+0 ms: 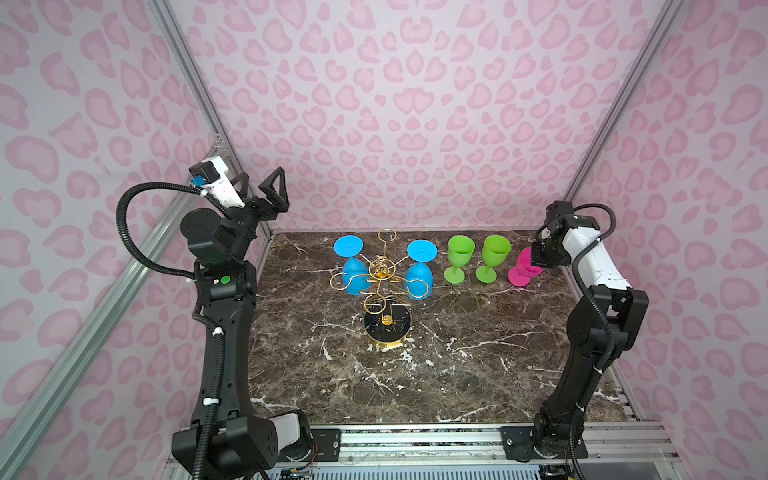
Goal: Take the wine glass off the wine glass rack
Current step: 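Lower the magenta glass upright beside the lime-green glasses with the right gripper, then open and lift the right gripper while the left gripper moves toward the rack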
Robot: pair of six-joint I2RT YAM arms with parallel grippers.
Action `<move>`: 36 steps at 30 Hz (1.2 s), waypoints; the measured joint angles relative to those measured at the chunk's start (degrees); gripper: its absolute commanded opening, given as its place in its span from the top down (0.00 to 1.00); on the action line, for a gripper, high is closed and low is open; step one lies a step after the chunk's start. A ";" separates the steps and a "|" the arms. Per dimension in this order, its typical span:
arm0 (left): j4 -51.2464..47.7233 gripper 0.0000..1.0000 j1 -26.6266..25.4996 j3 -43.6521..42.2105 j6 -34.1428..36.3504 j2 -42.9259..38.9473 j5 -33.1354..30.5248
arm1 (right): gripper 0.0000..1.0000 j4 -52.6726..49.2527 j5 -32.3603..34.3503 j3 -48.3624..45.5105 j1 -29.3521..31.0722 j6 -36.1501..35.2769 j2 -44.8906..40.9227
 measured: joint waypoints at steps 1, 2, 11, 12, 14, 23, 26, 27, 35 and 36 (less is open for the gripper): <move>-0.04 0.01 0.00 -0.04 0.20 -0.02 0.00 | 1.00 -0.37 -0.02 0.94 0.00 -0.02 0.68; -0.04 0.01 0.00 -0.11 0.24 -0.02 0.00 | 1.00 -0.76 -0.04 2.12 -0.04 -0.02 1.49; -0.13 0.01 0.00 -0.20 0.39 -0.17 0.07 | 0.77 -3.56 -0.07 6.56 -0.15 -0.02 4.26; -0.13 0.01 0.00 -0.22 0.39 -0.17 0.07 | 0.76 -3.63 -0.11 6.78 -0.15 -0.04 4.26; -0.24 0.01 0.00 -0.33 0.39 -0.24 0.07 | 0.75 -3.72 -0.22 7.21 -0.15 -0.02 4.15; -7.26 0.05 0.39 0.13 -3.04 -2.27 -5.33 | 0.66 -3.45 -1.55 8.79 -0.35 0.61 0.94; -8.92 0.07 0.48 -0.90 -5.66 -2.80 -5.14 | 0.64 -2.40 -2.62 7.50 -0.37 0.87 -1.95; -9.92 0.07 0.48 -1.38 -6.69 -2.89 -4.59 | 0.63 -1.86 -3.06 6.86 -0.37 1.14 -3.43; -17.59 0.19 0.61 -7.74 -14.58 -2.80 6.99 | 0.49 8.59 -8.83 -8.55 1.79 2.78 -22.36; -18.51 0.21 0.61 -8.46 -15.21 -2.64 9.11 | 0.46 10.43 -9.55 -11.54 2.82 2.82 -25.42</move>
